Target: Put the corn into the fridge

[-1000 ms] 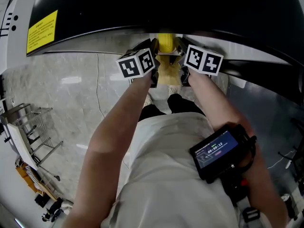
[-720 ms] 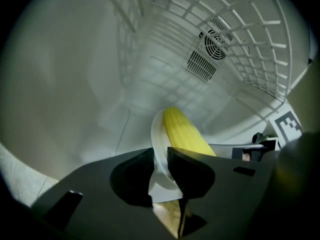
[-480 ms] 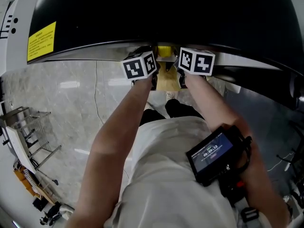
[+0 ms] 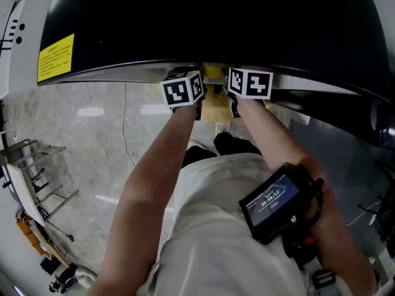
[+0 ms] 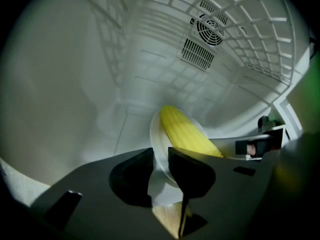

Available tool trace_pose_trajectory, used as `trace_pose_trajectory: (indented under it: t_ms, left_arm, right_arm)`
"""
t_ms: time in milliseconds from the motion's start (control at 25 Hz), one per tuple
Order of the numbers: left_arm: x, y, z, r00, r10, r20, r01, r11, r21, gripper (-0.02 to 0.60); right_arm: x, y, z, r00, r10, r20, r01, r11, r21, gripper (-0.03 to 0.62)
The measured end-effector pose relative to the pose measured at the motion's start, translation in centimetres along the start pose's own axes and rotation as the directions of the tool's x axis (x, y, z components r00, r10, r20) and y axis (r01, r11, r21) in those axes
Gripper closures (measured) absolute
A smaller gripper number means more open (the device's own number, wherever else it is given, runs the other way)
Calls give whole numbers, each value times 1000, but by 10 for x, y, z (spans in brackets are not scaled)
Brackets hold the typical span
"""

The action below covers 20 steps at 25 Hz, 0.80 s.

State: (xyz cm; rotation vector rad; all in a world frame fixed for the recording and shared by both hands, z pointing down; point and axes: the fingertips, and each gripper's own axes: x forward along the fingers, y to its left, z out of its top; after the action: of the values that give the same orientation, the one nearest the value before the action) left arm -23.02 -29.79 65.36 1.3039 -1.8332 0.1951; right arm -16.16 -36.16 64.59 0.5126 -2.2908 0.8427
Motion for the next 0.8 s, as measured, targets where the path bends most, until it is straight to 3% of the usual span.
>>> trace_pose_trajectory:
  t_ms: [200, 440, 800]
  left_arm:
    - [-1, 1, 3, 999, -25, 27, 26, 1000, -16, 508]
    - [-6, 7, 3, 999, 0, 52, 2, 999, -45, 477]
    - [-22, 12, 4, 996, 7, 89, -5, 1000, -17, 477]
  right_arm:
    - [3, -6, -6, 1000, -13, -14, 13, 1000, -5, 517]
    - [1, -9, -4, 999, -37, 3, 37, 999, -32, 510]
    - [-6, -11, 0, 996, -62, 68, 67, 995, -75, 510]
